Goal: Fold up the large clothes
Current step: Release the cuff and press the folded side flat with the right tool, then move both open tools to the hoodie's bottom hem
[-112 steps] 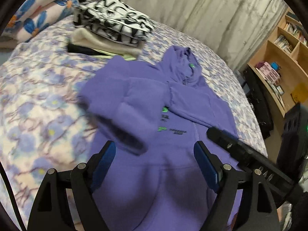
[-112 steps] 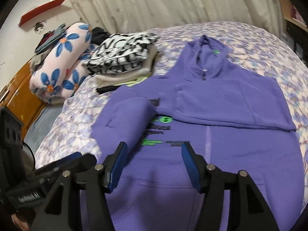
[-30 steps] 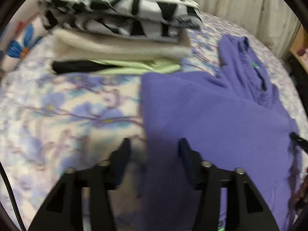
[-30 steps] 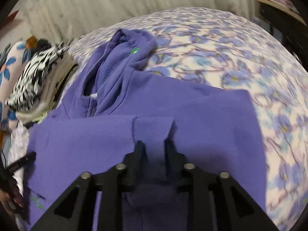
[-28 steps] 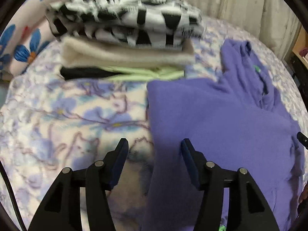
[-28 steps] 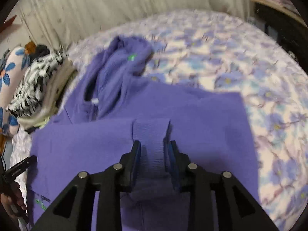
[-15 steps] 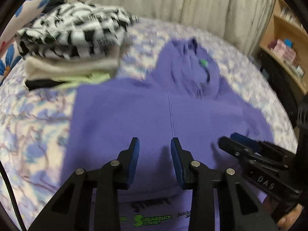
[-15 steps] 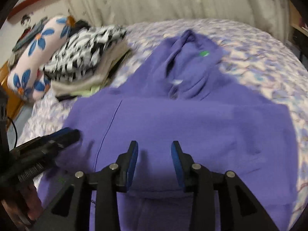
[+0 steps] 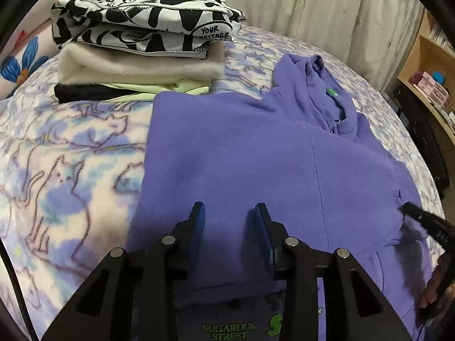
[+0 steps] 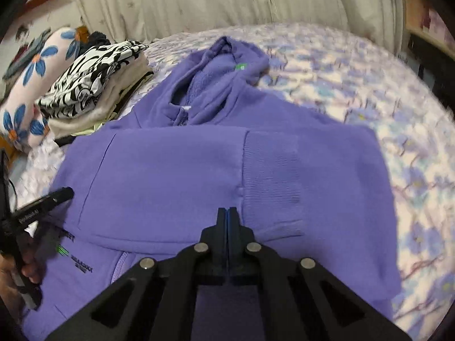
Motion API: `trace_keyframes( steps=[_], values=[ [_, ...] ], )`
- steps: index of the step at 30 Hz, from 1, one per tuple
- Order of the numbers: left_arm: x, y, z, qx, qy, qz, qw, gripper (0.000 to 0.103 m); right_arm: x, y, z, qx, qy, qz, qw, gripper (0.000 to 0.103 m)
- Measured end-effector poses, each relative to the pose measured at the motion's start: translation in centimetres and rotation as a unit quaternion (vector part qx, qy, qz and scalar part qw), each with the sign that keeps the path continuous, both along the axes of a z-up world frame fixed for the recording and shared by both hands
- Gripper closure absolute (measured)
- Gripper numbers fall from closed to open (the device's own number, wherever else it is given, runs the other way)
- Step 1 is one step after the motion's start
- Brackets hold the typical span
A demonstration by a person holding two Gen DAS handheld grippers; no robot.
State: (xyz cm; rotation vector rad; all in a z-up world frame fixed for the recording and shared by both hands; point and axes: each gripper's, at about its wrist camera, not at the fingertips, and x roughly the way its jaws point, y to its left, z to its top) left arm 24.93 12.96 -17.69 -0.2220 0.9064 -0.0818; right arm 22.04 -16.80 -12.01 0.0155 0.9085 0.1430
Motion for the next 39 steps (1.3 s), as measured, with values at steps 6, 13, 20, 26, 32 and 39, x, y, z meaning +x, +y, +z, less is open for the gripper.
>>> trace_keyframes(
  steps=[6,13,20,26,32,39],
  values=[
    [-0.1,-0.8,0.0,0.023,0.0,-0.003,0.9997,0.068,0.3,-2.4,-1.2,0.015,0.023,-0.05,0.998,0.096],
    [-0.3,-1.0,0.2,0.029,0.006,-0.001,0.9996,0.066,-0.3,-2.6,-0.8,0.025,0.032,-0.063,0.997,0.096],
    [-2.7,-2.0,1.9,0.043,0.01,-0.006,0.999,0.037,-1.8,-2.4,-0.3,0.057,0.055,-0.071,0.994,0.096],
    [-5.6,-2.1,3.4,0.052,0.019,-0.008,0.9985,0.033,-4.2,-1.9,1.3,0.069,0.051,-0.066,0.994,0.096],
    [-8.5,-1.7,5.3,0.051,0.027,0.004,0.9983,0.032,-7.4,-1.1,4.1,0.079,0.032,-0.056,0.995,0.096],
    [-12.6,-1.3,8.6,0.044,0.008,0.008,0.9989,0.026,-11.1,0.0,7.1,0.092,0.01,-0.032,0.995,0.088]
  ],
)
